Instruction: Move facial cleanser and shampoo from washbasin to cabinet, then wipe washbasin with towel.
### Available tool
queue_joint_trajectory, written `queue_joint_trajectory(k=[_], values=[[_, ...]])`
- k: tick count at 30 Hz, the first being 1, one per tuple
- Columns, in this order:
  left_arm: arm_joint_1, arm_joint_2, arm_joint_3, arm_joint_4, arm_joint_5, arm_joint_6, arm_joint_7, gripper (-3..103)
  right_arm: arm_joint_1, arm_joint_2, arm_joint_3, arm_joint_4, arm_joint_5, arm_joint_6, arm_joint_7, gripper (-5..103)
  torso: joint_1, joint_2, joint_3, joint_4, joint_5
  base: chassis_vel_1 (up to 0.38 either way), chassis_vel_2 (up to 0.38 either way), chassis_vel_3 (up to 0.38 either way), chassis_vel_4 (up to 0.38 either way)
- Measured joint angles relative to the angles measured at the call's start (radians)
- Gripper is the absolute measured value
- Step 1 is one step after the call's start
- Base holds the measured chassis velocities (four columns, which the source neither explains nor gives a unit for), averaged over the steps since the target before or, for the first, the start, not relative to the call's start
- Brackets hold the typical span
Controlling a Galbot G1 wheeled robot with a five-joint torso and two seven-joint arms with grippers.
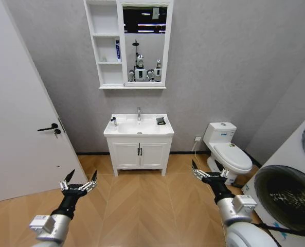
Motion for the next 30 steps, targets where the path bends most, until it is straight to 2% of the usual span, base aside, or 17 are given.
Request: queue_joint_trajectory(k=[16,30], values=[[-0.014,0.018,-0.001,0.008,-0.003,0.017,-0.002,100,-0.017,0.013,0.004,0.002,-0.006,-0.002,-0.025,100,0.0,0.0,0.0,0.0,0.0,-0.049,0.045,0.044,-0.044],[0.004,0.003,-0.004,0.008,-0.003,0.001,-0.001,100,-0.032,0.018,0.001,0.004,-0.018,0.01,-0.028,100,0.0,0.0,0.0,0.0,-0.0003,-0.246,0.23,0.246,-0.235]])
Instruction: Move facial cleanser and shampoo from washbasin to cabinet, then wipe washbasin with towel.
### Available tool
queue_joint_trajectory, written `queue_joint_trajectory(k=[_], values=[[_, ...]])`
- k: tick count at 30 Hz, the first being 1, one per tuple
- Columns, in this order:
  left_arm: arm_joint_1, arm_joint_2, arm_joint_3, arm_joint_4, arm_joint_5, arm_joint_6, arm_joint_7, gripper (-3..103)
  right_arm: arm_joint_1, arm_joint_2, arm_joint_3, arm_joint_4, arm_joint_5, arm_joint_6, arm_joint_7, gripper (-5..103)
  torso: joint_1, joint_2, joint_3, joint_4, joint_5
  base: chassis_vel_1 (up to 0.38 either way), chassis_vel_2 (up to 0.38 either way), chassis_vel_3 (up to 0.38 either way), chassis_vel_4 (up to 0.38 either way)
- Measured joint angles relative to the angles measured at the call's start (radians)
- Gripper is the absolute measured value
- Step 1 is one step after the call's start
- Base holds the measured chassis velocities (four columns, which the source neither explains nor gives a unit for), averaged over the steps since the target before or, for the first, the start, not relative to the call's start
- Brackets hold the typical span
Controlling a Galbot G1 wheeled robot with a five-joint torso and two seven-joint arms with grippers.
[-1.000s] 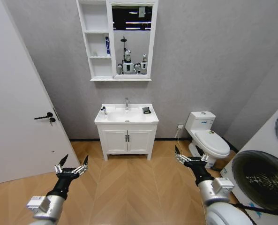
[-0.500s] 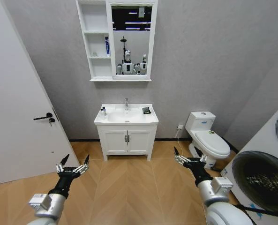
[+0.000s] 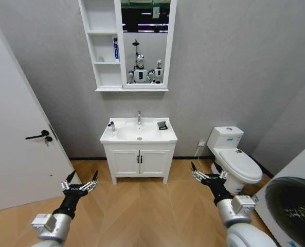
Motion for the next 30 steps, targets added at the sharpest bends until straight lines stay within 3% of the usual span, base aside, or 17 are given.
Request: queue_joint_trajectory(k=[8,14,22,30], values=[[0.0,-0.01,-0.004,0.029,0.006,-0.035,0.01,100,0.01,0.002,-0.009,-0.04,-0.016,0.034,-0.022,100,0.0,0.0,0.0,0.0,0.0006,-0.35,0.353,0.338,-0.35],[-0.026,-0.038,0.003,0.122,0.067,-0.124,0.033,100,0.018,0.027,-0.01,-0.174,-0.081,0.142,-0.073,100,0.0,0.0,0.0,-0.0001,-0.0005,-0.356,0.358,0.383,-0.371],[-0.021,-0.041,0.005,0.134,0.073,-0.132,0.04,100,0.015,0.04,-0.009,-0.208,-0.1,0.186,-0.093,100,0.001,0.0,0.0,0.0002,0.0006,-0.282,0.254,0.25,-0.236],[-0.015,-0.04,0.005,0.134,0.077,-0.131,0.04,100,0.042,0.041,-0.019,-0.23,-0.1,0.187,-0.094,100,-0.001,0.0,0.0,0.0001,0.0001,-0.009,0.026,-0.02,-0.008]])
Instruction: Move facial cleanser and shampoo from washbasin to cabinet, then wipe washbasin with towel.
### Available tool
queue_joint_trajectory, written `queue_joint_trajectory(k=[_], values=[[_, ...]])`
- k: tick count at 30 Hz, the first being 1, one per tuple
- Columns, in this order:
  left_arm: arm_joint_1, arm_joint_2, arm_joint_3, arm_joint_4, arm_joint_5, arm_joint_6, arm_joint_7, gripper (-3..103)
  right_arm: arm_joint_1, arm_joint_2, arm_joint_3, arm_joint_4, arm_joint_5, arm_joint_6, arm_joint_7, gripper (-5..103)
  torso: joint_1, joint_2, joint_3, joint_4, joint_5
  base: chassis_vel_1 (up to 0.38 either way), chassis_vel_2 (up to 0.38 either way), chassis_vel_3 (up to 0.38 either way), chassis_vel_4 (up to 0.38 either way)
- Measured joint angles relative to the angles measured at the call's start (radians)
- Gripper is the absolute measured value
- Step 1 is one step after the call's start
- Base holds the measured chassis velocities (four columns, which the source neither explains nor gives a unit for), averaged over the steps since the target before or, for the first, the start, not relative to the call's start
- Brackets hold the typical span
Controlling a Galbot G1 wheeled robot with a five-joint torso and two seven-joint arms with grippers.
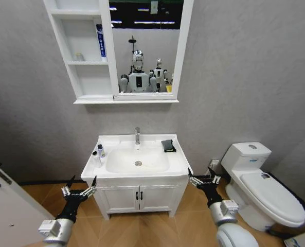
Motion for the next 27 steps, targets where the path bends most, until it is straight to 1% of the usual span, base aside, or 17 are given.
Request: queue_joint_trajectory(k=[6,10,17,27], values=[[0.002,-0.001,0.001,-0.001,0.002,0.002,0.0,100,-0.005,-0.001,0.003,0.0,0.002,0.005,0.001,100,0.0,0.0,0.0,-0.0002,0.0002,0.043,-0.025,-0.024,0.028],[0.006,-0.002,0.0,-0.005,0.002,0.002,0.0,100,-0.013,-0.002,0.009,0.004,-0.005,0.004,-0.021,100,0.001,0.0,0.0,-0.0002,0.0,0.0,0.0,0.0,0.0],[0.017,-0.004,-0.001,-0.01,0.005,0.0,0.0,100,-0.016,0.005,0.009,0.0,-0.013,0.005,-0.029,100,0.001,0.0,0.0,-0.0002,0.0002,0.0,0.0,0.0,0.0],[0.017,-0.018,-0.007,-0.021,-0.008,0.004,0.0,100,-0.022,0.015,0.005,0.0,-0.027,0.006,-0.035,100,0.001,0.0,0.0,-0.0002,0.0003,-0.058,0.074,0.067,-0.063]])
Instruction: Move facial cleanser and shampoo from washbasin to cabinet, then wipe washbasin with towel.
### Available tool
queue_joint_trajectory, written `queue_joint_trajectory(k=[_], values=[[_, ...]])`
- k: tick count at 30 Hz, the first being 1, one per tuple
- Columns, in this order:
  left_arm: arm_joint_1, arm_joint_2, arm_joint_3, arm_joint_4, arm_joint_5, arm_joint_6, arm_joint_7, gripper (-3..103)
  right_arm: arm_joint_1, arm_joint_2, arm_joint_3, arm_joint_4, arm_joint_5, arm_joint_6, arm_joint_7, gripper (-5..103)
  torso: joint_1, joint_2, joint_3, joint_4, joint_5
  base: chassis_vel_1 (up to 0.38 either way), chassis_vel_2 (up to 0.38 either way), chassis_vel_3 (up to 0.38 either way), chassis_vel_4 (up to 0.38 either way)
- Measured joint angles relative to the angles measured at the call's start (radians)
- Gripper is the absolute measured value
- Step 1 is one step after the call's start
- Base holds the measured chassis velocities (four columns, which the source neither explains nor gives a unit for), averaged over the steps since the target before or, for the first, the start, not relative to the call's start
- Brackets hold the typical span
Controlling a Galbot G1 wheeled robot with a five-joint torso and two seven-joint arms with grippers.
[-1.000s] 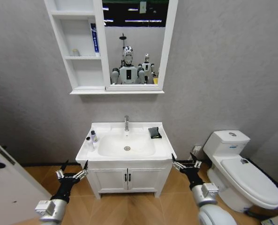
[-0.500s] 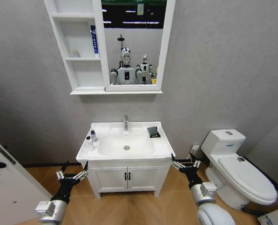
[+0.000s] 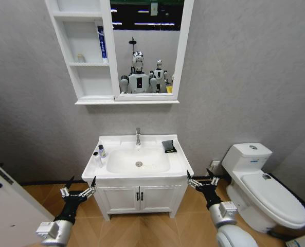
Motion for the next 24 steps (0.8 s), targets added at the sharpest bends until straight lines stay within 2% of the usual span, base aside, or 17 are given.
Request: queue_joint_trajectory(k=[6,18,24], values=[[-0.002,-0.003,0.015,0.017,0.021,-0.002,0.0,100,0.003,0.009,0.0,-0.022,0.0,0.013,-0.01,100,0.0,0.0,0.0,0.0,-0.0001,-0.048,0.043,0.063,-0.059],[-0.06,0.009,0.017,0.046,0.02,0.041,-0.024,100,0.079,-0.003,-0.011,-0.103,0.015,0.021,-0.021,100,0.0,0.0,0.0,0.0,0.0,-0.032,0.035,0.04,-0.034],[-0.094,0.01,0.028,0.115,0.023,0.009,-0.028,100,0.155,-0.015,-0.023,-0.165,0.022,0.023,-0.033,100,0.0,0.0,0.0,0.0001,0.0,-0.042,0.05,0.042,-0.05]])
